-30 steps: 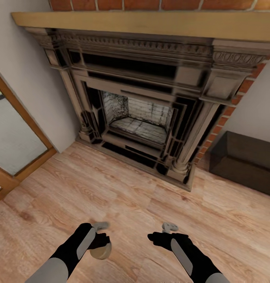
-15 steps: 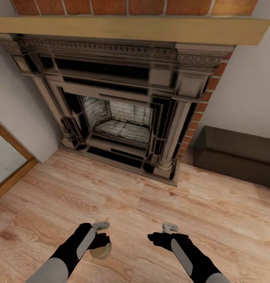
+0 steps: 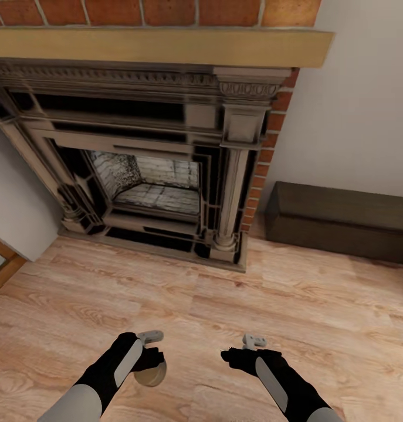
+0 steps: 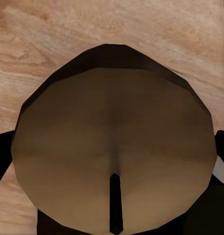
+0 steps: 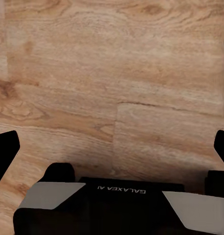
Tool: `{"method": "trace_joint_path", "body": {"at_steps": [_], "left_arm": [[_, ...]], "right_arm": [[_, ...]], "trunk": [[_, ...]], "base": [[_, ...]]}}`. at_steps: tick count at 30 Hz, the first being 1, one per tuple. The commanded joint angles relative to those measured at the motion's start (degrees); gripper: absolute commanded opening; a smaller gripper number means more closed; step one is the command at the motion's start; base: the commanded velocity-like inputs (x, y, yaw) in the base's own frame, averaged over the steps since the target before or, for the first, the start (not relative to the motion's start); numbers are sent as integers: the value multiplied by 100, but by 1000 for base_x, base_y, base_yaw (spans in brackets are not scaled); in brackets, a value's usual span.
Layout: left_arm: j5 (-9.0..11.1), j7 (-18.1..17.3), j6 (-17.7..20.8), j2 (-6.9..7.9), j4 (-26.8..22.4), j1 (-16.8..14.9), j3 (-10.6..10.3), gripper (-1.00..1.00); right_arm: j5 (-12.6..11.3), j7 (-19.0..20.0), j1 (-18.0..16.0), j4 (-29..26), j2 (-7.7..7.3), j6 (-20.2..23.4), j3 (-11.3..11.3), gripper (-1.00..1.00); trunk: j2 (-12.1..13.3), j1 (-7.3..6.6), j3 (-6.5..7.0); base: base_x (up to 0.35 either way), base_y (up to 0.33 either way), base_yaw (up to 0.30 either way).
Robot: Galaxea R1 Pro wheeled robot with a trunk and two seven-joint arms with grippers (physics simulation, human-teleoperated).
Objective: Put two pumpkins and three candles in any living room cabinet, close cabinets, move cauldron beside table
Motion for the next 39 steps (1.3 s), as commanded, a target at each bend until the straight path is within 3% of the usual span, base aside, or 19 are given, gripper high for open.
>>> {"method": "trace_joint_path", "body": {"at_steps": [1, 5, 8, 39], "left_arm": [[65, 52, 16, 4, -10, -1, -20, -100], [65, 52, 15, 4, -11, -1, -20, -100], [65, 52, 17, 4, -11, -1, -20, -100], [65, 52, 19, 4, -11, -1, -23, -100]], "right_arm": [[-50, -37, -4, 38, -2, 17, -16, 100], [-50, -23, -1, 87, -2, 12, -251, 100], [-51, -22, -2, 91, -2, 11, -283, 100], [-42, -63, -4, 127, -11, -156, -312, 100]], "trunk": [[-3, 0, -4], [-3, 0, -4], [-3, 0, -4], [-3, 0, -4]], "base": [[0, 0, -285], [0, 0, -285], [0, 0, -285], [0, 0, -284]]}}
